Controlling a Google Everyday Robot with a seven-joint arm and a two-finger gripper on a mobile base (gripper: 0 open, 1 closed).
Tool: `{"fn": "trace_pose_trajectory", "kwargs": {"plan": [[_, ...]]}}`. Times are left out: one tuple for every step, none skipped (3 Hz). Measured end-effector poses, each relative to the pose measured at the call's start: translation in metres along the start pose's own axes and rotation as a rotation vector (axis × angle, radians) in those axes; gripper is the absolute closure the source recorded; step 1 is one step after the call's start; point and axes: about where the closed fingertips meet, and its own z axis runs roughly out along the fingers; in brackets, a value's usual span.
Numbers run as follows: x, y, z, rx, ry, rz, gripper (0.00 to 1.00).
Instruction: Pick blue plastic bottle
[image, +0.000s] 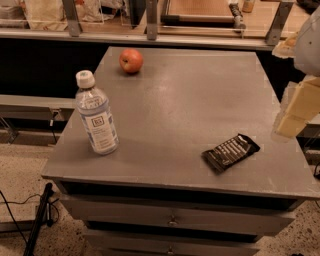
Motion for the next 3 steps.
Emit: {"fn": "trace_pose_trajectory", "kwargs": {"plan": [[-0.011, 0.000, 0.005, -0.012, -0.017, -0.021, 0.00], [-0.049, 0.002, 0.023, -0.059, -0.080, -0.100, 0.00], [-0.124, 0.010, 0.061, -0.148, -0.184, -0.208, 0.00]]}}
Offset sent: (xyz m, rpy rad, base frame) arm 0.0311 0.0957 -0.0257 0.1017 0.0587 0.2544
